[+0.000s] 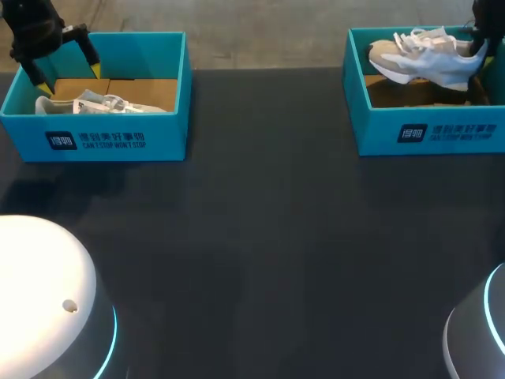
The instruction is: Take the shoe out of the shoebox, open the shoe tongue, remove and reinsert the insole, then place the shoe into the shoebox
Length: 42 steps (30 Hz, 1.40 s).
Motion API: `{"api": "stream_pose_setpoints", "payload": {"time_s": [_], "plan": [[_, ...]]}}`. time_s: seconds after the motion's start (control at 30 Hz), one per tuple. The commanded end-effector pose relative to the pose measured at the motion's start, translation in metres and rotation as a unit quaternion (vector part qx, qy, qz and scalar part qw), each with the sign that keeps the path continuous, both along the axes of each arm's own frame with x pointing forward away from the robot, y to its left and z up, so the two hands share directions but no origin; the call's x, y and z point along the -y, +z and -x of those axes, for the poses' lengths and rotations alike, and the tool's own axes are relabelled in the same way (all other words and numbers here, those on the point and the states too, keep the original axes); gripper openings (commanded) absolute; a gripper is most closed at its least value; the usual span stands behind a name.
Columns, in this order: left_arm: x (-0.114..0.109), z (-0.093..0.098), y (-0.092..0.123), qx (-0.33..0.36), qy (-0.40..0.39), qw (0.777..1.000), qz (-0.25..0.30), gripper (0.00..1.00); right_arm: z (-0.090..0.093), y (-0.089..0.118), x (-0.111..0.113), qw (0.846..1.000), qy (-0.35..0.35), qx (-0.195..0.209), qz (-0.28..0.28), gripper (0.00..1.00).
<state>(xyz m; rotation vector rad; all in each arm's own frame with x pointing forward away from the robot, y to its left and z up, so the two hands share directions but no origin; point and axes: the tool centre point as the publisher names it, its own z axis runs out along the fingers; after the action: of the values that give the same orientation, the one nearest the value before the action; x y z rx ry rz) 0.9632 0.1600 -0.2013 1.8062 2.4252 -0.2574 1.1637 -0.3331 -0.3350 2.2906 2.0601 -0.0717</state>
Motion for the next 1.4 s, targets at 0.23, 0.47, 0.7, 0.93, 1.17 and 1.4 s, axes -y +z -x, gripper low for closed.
{"api": "stream_pose_setpoints", "payload": {"time_s": [0.23,0.47,0.7,0.93,1.17,1.4], "plan": [[0.0,0.0,0.0,0.0,-0.001,1.0,0.0,1.0,0.022,0.052,-0.005,0.999,0.011,0.049,0.002,0.0],[0.0,0.0,0.0,0.0,-0.001,1.0,0.0,1.0,0.024,0.082,-0.007,0.997,0.013,0.072,0.009,0.0],[0.0,0.0,0.0,0.0,-0.001,1.0,0.0,1.0,0.024,0.102,-0.006,0.997,0.012,0.08,0.009,0.0],[0.0,0.0,0.0,0.0,-0.001,1.0,0.0,1.0,0.021,0.119,-0.01,0.996,0.014,0.083,0.002,0.0],[0.0,0.0,0.0,0.0,-0.001,1.0,0.0,1.0,0.018,0.132,-0.013,0.996,0.032,0.084,-0.011,0.0],[0.0,0.0,0.0,0.0,-0.001,1.0,0.0,1.0,0.018,0.132,-0.013,0.996,0.032,0.084,-0.011,0.0]]}}
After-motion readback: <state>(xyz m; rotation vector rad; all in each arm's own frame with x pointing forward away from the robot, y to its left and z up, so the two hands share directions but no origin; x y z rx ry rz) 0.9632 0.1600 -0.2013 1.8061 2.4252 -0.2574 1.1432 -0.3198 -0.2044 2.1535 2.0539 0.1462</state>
